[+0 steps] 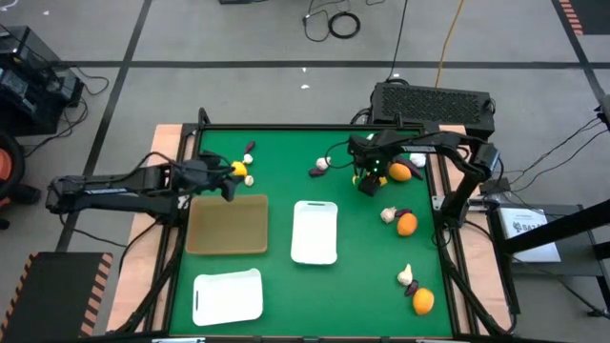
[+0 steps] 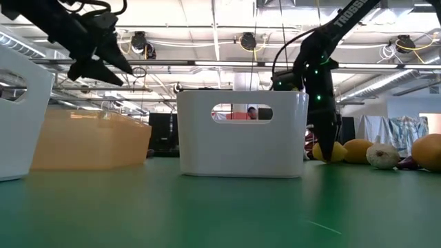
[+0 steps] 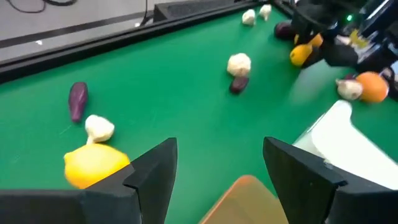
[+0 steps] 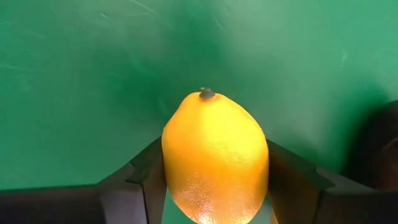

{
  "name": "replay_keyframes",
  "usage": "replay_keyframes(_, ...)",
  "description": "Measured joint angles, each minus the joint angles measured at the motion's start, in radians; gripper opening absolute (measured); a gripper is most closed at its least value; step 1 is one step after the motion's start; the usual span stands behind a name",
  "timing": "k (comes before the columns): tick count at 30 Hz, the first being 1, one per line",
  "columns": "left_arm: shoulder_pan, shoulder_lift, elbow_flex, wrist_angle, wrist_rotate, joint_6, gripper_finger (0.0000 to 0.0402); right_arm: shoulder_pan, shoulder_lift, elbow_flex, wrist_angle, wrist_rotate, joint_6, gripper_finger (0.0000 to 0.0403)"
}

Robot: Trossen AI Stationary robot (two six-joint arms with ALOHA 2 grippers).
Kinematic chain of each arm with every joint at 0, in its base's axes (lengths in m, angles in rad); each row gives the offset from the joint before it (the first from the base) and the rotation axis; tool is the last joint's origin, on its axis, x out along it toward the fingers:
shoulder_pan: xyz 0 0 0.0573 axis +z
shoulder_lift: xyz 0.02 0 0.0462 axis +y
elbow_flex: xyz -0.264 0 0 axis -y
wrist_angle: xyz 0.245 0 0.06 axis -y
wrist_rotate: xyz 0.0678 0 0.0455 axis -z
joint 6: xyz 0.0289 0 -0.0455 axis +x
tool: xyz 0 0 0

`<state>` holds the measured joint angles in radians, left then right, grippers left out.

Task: Sort produce into baskets
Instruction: Put the yellow lemon into the top white bin

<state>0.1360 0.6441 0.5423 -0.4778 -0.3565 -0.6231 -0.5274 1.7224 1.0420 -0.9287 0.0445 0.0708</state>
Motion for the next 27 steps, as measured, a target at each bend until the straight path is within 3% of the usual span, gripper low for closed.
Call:
replay_keyframes(8,0.021,0.002,0.0,0.003,-0.056,0.0,0.0246,0.056,-0.117,0.041,-0.004,-0.001,0.048,0.0211)
replay_keyframes(11,0.023,0.002,0.0,0.002,-0.072,0.0,0.0246,0.089,-0.158,0.064,0.03,-0.063,0.098,0.0211)
replay_keyframes(18,0.022,0.018,0.0,-0.001,-0.111,0.004,0.0246,0.233,-0.197,0.068,0.336,-0.289,0.245,0.0211)
replay_keyframes(27,0.021,0.081,0.0,-0.003,-0.103,0.055,0.0246,0.472,-0.197,0.068,0.598,-0.313,0.187,0.0211)
